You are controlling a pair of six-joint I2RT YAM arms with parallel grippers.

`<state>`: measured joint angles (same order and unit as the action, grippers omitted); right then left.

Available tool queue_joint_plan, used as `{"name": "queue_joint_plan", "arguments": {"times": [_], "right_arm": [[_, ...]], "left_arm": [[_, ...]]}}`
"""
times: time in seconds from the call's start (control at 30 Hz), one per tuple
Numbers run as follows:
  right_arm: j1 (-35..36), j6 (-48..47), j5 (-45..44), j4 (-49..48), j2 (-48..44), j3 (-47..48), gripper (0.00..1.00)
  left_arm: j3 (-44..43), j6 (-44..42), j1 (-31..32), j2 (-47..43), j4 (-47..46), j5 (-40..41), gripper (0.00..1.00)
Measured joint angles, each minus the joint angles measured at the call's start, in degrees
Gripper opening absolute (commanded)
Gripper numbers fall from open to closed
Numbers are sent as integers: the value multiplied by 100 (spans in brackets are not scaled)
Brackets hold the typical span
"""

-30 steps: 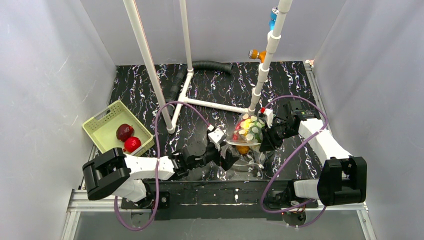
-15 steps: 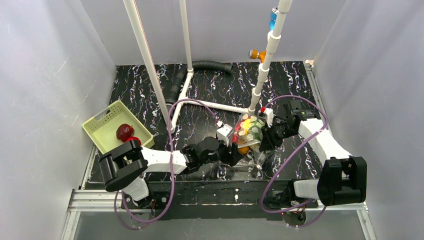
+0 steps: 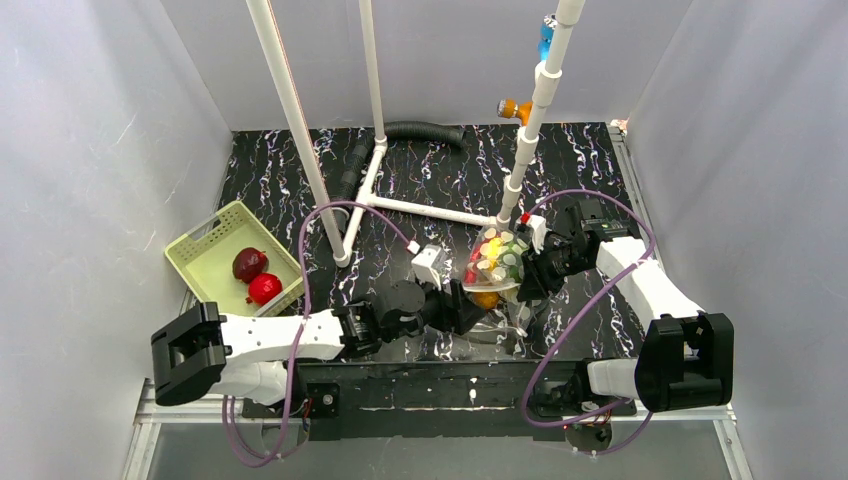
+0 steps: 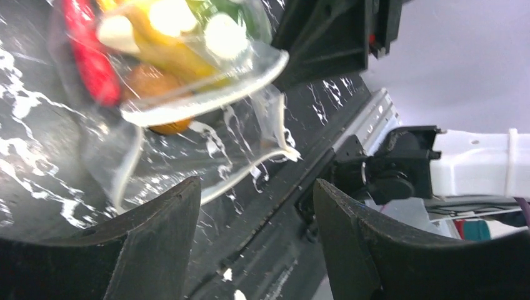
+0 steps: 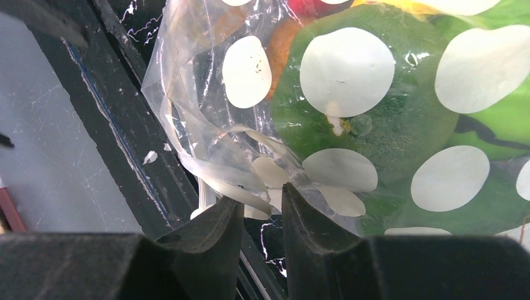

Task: Open the zip-top bag and remove the fake food
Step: Pick up the fake fruit from the zipper food storage bag.

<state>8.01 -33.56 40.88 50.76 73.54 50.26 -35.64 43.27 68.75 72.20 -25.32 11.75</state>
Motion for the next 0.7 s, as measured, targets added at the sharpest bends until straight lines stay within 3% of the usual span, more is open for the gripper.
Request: {"name": "queue_joint_plan", "arguments": {"times": [0.23, 0.7], "right_arm": [[7, 33, -7, -20, 0, 0, 36], [57, 42, -35, -44, 0, 0, 36]], "left_arm": [[-264, 625, 531, 621, 339, 289, 60], [-793, 1493, 367, 1996, 557, 1412, 57]]}}
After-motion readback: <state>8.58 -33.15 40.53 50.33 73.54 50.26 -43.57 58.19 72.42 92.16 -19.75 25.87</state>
